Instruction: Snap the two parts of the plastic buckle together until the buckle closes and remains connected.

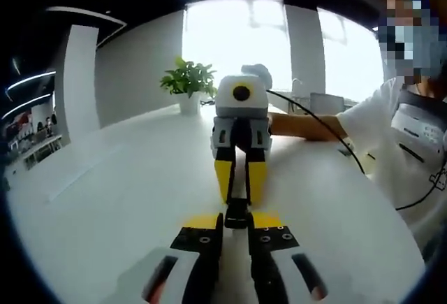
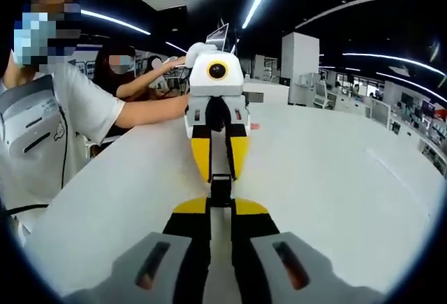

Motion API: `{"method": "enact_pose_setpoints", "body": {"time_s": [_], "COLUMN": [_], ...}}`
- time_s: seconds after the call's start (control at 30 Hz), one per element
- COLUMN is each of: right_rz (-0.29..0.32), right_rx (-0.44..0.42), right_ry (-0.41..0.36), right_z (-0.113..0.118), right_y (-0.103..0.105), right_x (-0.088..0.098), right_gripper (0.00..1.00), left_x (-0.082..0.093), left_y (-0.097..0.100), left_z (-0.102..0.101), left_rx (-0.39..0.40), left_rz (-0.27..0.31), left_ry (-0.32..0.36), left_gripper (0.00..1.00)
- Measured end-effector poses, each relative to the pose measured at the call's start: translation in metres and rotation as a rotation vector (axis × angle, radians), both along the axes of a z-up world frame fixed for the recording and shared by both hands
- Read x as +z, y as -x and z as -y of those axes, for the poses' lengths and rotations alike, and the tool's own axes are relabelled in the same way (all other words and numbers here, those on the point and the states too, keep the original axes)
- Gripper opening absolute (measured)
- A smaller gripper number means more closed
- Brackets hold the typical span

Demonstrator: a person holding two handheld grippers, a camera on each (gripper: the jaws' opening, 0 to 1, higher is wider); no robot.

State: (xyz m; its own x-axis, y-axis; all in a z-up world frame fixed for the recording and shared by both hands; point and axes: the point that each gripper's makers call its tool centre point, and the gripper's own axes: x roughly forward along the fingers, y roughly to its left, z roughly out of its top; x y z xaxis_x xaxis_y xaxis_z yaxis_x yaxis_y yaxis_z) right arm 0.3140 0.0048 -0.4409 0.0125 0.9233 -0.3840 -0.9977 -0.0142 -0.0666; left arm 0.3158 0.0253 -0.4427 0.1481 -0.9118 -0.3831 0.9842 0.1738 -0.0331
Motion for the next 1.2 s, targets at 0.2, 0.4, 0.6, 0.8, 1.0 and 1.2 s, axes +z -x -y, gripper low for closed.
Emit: {"method": "enact_pose_setpoints", "body": {"time_s": [0.2,0.4,0.6,0.8,1.0,1.2], "right_rz": [-0.002,-0.026,0.000,0.034,0.004,-0.020], "right_rx": [-0.006,-0.037,-0.073,-0.103,-0.105,-0.089], "right_ry": [0.018,0.009,0.025,0.036,0.082,0.131], "right_z": [0.004,0.014,0.020,0.020,0.014,0.010], "right_y": [-0.009,-0.039,-0.085,-0.137,-0.166,-0.176], "right_x": [-0.009,-0.012,-0.002,0.014,0.010,0.004], "right_gripper": [0.07,0.08,0.08,0.08,0.08,0.08], "left_x": [0.009,0.019,0.025,0.023,0.021,0.024], "left_y": [-0.005,-0.009,-0.017,-0.025,-0.029,-0.031], "left_z": [-0.013,-0.027,-0.034,-0.039,-0.044,-0.046], "left_rx": [0.060,0.113,0.157,0.178,0.198,0.212], "left_rz": [0.003,0.007,0.049,0.046,0.036,0.030], "left_ry": [0.037,0.077,0.069,0.062,0.058,0.070], "left_gripper": [0.21,0.21,0.21,0.21,0.21,0.21]}}
